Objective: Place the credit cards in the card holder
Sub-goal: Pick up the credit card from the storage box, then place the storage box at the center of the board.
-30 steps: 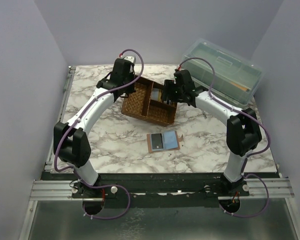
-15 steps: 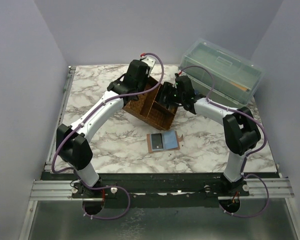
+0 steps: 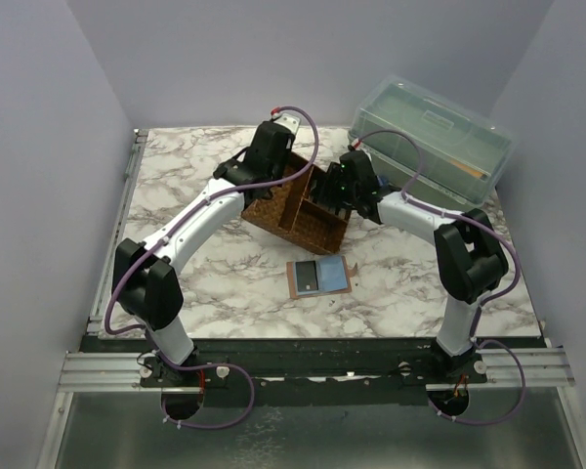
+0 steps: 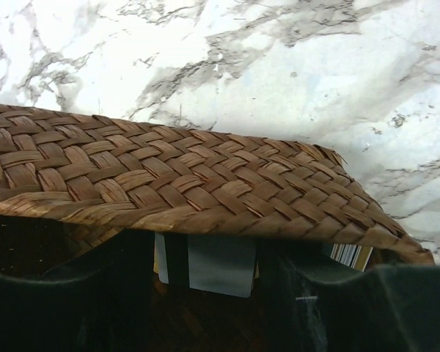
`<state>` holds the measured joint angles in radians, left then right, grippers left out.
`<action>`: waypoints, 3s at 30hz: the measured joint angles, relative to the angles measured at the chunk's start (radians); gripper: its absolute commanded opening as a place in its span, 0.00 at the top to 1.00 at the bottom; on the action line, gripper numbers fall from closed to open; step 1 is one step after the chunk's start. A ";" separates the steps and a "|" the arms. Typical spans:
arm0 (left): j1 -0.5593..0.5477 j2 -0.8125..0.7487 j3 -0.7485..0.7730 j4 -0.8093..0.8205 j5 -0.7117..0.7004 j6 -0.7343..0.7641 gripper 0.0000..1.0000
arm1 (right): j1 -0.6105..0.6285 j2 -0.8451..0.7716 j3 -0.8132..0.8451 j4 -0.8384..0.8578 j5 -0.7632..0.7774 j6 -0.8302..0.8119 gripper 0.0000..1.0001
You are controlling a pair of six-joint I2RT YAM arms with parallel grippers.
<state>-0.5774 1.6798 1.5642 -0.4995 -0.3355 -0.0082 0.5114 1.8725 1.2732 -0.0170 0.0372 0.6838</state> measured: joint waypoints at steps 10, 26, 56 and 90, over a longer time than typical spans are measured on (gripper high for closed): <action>0.034 0.003 -0.068 0.027 -0.033 -0.070 1.00 | 0.002 -0.001 0.000 -0.045 0.087 -0.053 1.00; 0.101 0.073 -0.088 0.045 0.108 -0.220 1.00 | 0.002 -0.036 0.008 -0.029 0.087 -0.199 1.00; 0.263 0.216 -0.048 0.045 0.467 -0.411 0.26 | -0.164 -0.018 0.081 0.021 -0.309 -0.109 1.00; 0.183 0.307 -0.148 0.557 1.097 -0.785 0.96 | -0.162 -0.019 0.063 -0.022 -0.440 0.042 0.93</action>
<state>-0.3943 1.9865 1.4166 0.0574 0.7616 -0.7929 0.3496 1.8530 1.3357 -0.0391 -0.4026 0.7254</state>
